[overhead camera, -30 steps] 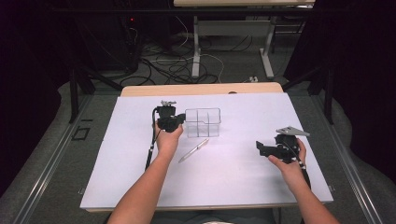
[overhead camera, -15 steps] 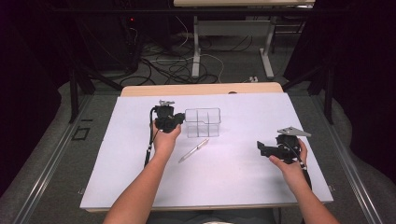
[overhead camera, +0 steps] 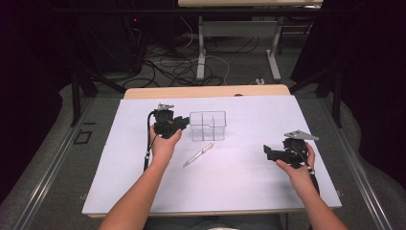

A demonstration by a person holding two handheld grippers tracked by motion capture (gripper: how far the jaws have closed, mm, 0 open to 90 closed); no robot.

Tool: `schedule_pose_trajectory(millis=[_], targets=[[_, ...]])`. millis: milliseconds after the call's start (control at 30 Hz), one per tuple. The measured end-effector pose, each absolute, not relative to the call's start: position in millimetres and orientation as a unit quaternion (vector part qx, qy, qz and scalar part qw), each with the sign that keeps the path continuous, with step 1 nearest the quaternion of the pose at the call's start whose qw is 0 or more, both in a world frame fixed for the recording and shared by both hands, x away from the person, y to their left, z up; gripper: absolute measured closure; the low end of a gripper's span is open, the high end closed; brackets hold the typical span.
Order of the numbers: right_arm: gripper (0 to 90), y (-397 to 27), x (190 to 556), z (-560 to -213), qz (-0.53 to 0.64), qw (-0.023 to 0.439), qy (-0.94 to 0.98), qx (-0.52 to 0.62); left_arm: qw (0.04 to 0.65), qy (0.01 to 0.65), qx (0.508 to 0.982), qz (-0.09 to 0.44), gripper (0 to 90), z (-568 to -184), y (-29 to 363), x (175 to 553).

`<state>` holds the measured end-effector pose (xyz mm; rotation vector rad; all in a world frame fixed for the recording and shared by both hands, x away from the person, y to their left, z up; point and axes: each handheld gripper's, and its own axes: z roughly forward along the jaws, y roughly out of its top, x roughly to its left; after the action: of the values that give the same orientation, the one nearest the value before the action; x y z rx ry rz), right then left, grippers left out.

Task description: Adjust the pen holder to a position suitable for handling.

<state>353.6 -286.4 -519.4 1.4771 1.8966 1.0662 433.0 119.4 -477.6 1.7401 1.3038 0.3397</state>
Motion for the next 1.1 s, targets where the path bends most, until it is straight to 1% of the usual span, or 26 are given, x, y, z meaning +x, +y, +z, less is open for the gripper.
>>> schedule_pose_trajectory(millis=[233,333,433,500,833,867,967,1100], targets=[[6.3,-285.7,353.4,-519.3,0.392,0.252,0.698,0.543,0.461,0.521,0.706,0.132,56.8,-478.0,124.5,426.3],[6.4,-285.9,353.4,-519.5,0.393,0.252,0.698,0.543,0.464,0.517,0.707,0.131,52.1,-478.5,126.4,422.1],[6.4,-285.9,353.2,-519.5,0.392,0.252,0.698,0.544,0.466,0.515,0.707,0.132,50.8,-478.6,127.5,419.1],[6.5,-286.1,353.2,-519.7,0.392,0.253,0.699,0.543,0.469,0.513,0.707,0.131,47.7,-479.1,128.5,416.5],[6.6,-285.0,352.8,-519.7,0.391,0.249,0.7,0.543,0.462,0.496,0.722,0.135,40.4,-479.7,131.7,406.9],[6.7,-285.1,352.9,-519.7,0.391,0.25,0.7,0.543,0.46,0.493,0.726,0.135,37.6,-479.7,131.7,406.3],[6.7,-285.4,352.8,-519.7,0.39,0.248,0.701,0.543,0.449,0.487,0.738,0.132,37.4,-479.4,130.7,403.6],[6.7,-285.7,353.0,-519.8,0.391,0.25,0.701,0.542,0.473,0.462,0.737,0.143,37.4,-481.4,130.5,400.2]])
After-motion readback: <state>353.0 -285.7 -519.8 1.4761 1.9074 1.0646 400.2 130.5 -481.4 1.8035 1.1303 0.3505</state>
